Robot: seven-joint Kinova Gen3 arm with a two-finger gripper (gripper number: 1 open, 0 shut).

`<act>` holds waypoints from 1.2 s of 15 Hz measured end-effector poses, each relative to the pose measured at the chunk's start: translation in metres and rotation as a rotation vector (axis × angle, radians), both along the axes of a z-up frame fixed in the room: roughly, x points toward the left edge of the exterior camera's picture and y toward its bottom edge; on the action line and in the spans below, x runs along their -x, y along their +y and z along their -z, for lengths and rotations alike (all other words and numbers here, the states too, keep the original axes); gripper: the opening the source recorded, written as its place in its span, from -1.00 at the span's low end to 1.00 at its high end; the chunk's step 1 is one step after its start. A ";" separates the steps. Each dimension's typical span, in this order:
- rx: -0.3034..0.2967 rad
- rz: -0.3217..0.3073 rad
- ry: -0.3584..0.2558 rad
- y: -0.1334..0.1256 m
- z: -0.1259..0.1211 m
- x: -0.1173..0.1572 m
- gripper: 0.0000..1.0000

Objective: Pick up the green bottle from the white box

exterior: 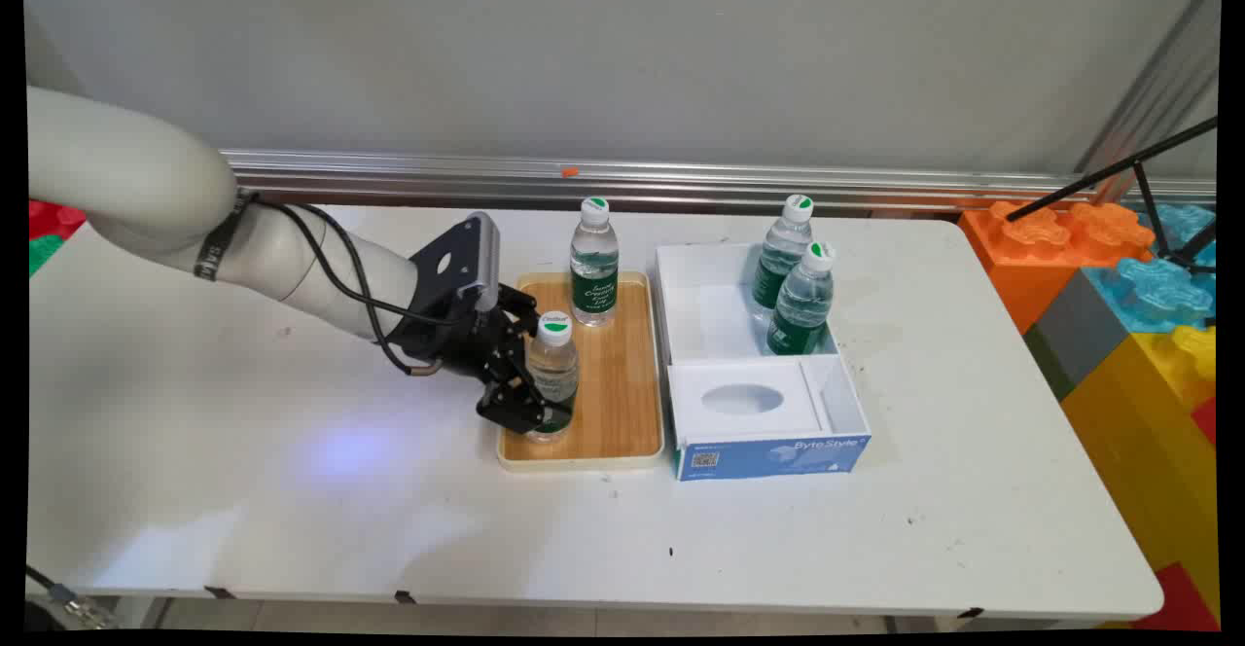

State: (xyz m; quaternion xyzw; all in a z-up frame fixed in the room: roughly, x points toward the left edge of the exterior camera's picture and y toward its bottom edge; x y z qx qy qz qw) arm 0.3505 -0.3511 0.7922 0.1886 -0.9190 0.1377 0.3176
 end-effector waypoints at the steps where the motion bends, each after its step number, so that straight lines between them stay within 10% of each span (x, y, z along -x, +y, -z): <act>1: 0.003 0.004 -0.001 -0.004 -0.001 0.000 1.00; 18: -0.002 -0.124 -0.026 -0.028 -0.083 0.062 1.00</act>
